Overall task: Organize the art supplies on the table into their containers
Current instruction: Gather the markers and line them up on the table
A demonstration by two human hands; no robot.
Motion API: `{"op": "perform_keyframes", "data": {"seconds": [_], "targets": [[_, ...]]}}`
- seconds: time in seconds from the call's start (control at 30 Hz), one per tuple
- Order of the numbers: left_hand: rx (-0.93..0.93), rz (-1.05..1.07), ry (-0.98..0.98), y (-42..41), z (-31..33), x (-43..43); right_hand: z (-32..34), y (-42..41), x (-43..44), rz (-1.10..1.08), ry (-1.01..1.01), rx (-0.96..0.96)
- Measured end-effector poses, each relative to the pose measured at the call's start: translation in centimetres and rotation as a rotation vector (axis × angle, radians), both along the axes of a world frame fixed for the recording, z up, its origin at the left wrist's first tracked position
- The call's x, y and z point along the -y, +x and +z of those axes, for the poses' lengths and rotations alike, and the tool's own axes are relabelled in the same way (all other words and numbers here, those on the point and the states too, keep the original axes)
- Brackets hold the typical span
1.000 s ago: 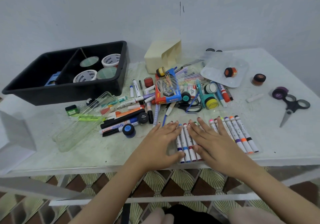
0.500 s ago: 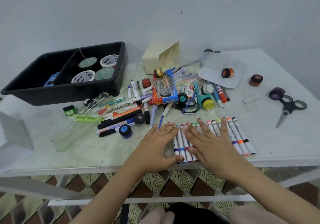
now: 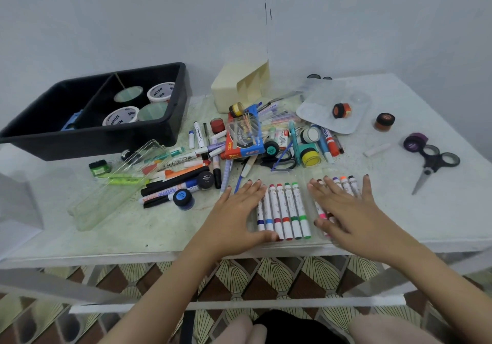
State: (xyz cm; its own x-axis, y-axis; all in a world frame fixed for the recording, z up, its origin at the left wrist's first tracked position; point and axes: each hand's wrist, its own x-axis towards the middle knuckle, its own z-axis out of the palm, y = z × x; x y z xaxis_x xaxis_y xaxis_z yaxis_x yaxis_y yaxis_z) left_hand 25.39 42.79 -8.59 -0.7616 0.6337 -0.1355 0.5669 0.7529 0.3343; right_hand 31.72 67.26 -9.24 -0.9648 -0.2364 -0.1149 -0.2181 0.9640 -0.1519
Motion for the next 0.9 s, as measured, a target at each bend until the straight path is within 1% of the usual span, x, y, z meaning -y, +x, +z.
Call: {"op": "perform_keyframes", "data": {"seconds": [0.17, 0.3, 0.4, 0.53, 0.7, 0.77, 0.9], "targets": [[0.031, 0.006, -0.055, 0.1, 0.2, -0.2, 0.4, -0.3, -0.4, 0.011, 0.014, 0.040], [-0.057, -0.022, -0.118, 0.7, -0.9, 0.1, 0.4, -0.3, -0.4, 0.016, 0.054, 0.059], [-0.068, -0.016, -0.087, 0.8, -1.4, 0.1, 0.3, -0.2, -0.4, 0.027, 0.053, 0.067], [-0.087, 0.012, -0.036, 1.1, -1.7, -0.3, 0.0, -0.1, -0.4, 0.033, 0.040, 0.027], [-0.118, 0.035, -0.027, 1.2, -2.0, -0.5, 0.1, -0.1, -1.5, -0.007, -0.139, 0.023], [-0.131, 0.032, -0.012, 1.2, -2.2, -0.5, 0.1, 0.2, -2.1, -0.022, -0.136, 0.006], [-0.133, 0.034, 0.041, 1.3, -2.5, -0.4, -0.2, 0.8, -3.2, -0.026, -0.133, 0.031]]}}
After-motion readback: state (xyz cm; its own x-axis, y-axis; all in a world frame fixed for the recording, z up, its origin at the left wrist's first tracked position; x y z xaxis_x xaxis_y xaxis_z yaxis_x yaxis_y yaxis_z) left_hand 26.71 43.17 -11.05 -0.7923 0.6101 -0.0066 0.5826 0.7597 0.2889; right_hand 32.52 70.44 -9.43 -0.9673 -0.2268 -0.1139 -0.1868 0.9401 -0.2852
